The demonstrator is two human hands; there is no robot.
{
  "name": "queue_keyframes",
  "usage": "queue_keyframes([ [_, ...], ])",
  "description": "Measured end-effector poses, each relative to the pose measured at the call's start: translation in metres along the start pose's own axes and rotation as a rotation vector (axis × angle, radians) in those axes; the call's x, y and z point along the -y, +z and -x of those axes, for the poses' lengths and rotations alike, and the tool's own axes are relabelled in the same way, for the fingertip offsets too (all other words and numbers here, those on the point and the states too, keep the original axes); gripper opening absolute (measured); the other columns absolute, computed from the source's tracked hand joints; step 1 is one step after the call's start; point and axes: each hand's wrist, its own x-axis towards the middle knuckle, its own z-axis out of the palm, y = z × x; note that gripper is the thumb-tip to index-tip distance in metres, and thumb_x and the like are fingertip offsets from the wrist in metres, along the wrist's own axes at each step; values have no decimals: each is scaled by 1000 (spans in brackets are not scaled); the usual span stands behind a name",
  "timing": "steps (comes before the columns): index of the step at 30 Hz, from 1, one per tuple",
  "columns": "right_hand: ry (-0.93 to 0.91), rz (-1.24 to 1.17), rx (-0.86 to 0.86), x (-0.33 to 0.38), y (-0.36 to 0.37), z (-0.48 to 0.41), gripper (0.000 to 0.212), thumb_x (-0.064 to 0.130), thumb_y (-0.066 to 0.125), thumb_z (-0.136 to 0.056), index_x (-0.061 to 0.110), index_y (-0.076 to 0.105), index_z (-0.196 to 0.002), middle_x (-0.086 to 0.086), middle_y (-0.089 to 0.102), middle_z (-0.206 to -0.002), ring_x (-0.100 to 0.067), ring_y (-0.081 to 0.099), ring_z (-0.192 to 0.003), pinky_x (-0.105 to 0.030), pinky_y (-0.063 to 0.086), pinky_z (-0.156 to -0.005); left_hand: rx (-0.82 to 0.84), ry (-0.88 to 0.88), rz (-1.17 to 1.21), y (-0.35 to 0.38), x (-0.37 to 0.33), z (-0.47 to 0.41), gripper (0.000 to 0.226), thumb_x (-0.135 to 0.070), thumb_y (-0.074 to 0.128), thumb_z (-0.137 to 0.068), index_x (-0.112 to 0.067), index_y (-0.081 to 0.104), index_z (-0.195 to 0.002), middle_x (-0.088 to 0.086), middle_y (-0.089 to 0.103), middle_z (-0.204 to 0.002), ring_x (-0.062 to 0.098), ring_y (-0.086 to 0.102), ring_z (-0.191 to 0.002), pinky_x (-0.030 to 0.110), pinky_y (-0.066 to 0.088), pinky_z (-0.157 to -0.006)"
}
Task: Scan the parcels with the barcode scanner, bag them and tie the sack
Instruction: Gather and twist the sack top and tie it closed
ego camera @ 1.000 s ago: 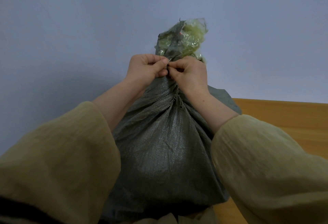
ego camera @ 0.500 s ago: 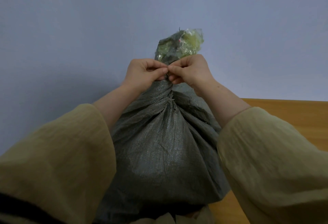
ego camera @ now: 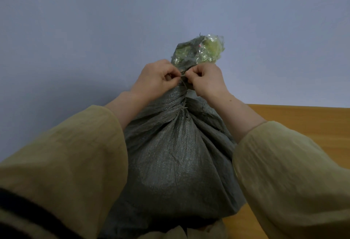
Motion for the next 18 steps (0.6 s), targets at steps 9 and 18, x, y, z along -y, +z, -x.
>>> queue_keyframes([
  [9, 59, -277, 14, -4, -28, 3, 21, 12, 57, -94, 9, 62, -74, -5, 58, -60, -10, 53, -43, -29, 55, -54, 51, -142, 3, 11, 26, 14, 12, -11, 71, -82, -4, 75, -90, 10, 68, -89, 21, 62, -77, 27, 48, -77],
  [18, 27, 184, 226, 12, 1, 0, 24, 27, 59, -92, 7, 72, -90, -6, 69, -62, -20, 67, -53, -34, 60, -65, 72, -31, -35, 16, 17, 8, 15, -13, 67, -82, -2, 73, -90, 15, 65, -88, 30, 62, -80, 37, 50, -72],
])
